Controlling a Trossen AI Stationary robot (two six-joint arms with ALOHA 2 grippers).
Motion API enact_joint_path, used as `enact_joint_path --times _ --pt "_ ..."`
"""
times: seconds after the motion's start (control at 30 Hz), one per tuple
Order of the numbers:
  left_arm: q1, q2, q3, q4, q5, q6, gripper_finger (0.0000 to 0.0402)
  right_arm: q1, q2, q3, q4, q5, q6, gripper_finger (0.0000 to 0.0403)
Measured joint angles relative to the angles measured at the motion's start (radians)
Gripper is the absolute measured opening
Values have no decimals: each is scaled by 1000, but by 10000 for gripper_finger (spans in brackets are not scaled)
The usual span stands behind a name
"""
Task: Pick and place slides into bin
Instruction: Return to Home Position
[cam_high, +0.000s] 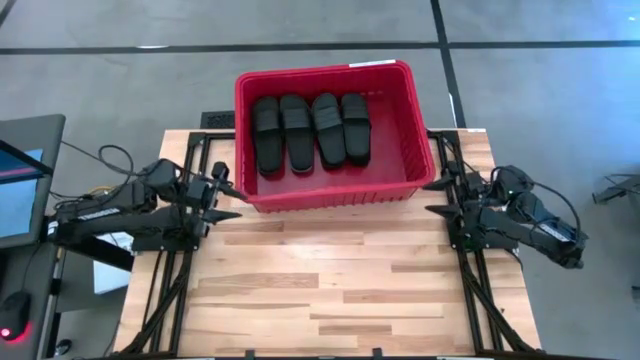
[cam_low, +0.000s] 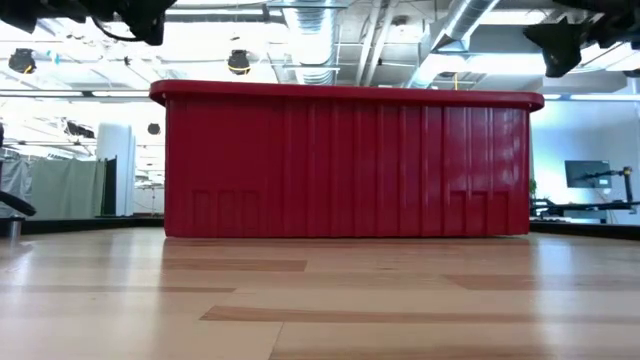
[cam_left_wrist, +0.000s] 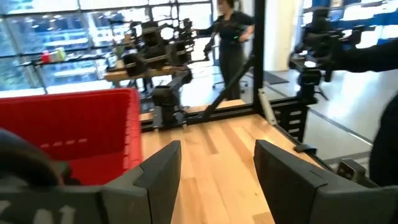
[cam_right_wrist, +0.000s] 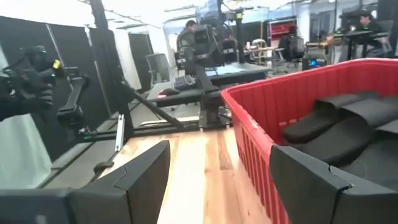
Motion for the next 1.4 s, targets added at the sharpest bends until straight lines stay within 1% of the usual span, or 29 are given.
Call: enact_joint_path --times 0.1,0.3,0.37,0.43,0.53,0.63,1.03,1.4 --pt "-23 -14 -62 90 7 -4 192 12 6 -17 38 -29 -3 260" --pt "-72 -30 -204 371 5 -52 192 60 6 -22 88 -123 -4 260" --pt "-99 -31 -229 412 2 -60 192 86 6 -22 98 -159 -5 260" --pt "-133 -31 -246 436 -19 -73 192 116 6 -22 99 -168 -6 260" --pt "-179 -31 -266 454 -52 -68 190 154 6 -22 98 -154 -23 260" --pt "-199 -31 -271 453 -71 -62 185 170 6 -22 99 -138 -34 260" --pt "-199 -31 -271 442 -135 -61 183 168 6 -22 75 -135 -25 260" --pt "-199 -31 -271 442 -137 -60 183 168 5 -22 76 -135 -25 260"
